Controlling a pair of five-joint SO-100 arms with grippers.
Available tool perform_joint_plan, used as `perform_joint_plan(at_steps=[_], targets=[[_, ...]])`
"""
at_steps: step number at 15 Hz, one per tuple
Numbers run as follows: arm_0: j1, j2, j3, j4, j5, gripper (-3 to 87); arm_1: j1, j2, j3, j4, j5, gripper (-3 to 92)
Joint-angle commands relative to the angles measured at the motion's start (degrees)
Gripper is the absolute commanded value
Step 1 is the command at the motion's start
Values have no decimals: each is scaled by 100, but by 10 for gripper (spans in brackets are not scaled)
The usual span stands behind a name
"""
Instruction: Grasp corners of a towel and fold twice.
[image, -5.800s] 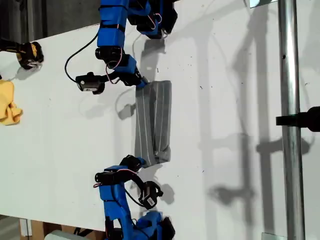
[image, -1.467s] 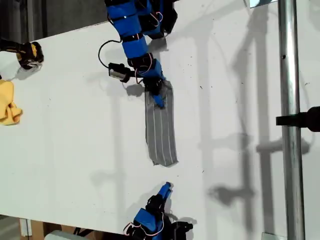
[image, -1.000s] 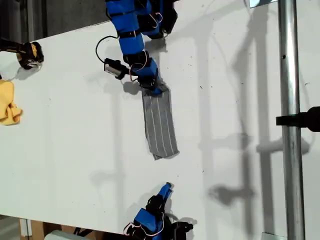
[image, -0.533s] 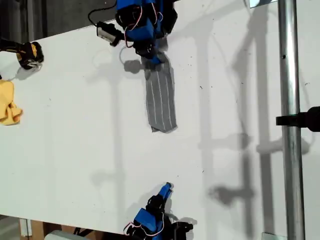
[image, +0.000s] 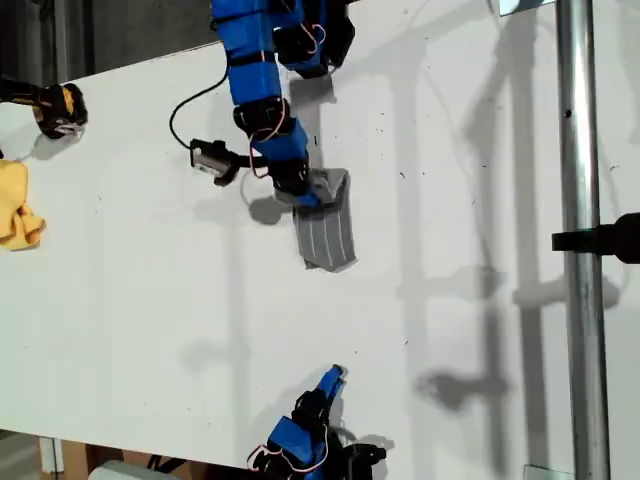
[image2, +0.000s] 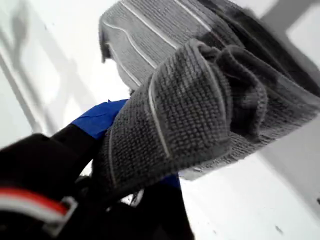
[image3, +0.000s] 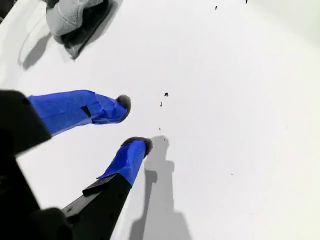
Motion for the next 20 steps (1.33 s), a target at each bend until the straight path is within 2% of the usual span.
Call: perform_joint_plan(at_steps=[1,4,5,6,8,10,13,15,16,17,20], targets=[[-53,35,-18,26,35,121,-18,-879,-967,-633,-220,-2],[-88,35,-9,18,79,121,-141,-2074,-1371,-1450,-229,-2],[-97,35,-9,9,97,121,-149,-2540,-1380,-1854,-105,67],[-114,35,-9,9,123,121,-211,-3015,-1406,-2285,0,235],[-141,35,-9,0,141,121,-290,-3498,-1547,-2417,229,236],[-141,35,-9,0,132,123,-316,-2654,-1582,-1986,141,235],[-149,35,-18,-9,193,126,-167,-949,-2039,448,-220,234],[-149,35,-18,-18,202,126,-123,18,-2030,1556,-237,234],[-149,35,-18,-26,220,126,-114,369,-1960,1846,-272,233],[-193,35,-18,-35,237,126,-97,501,-1758,1758,-272,233],[-185,35,-53,-44,229,126,-211,-923,-2109,598,-501,232]])
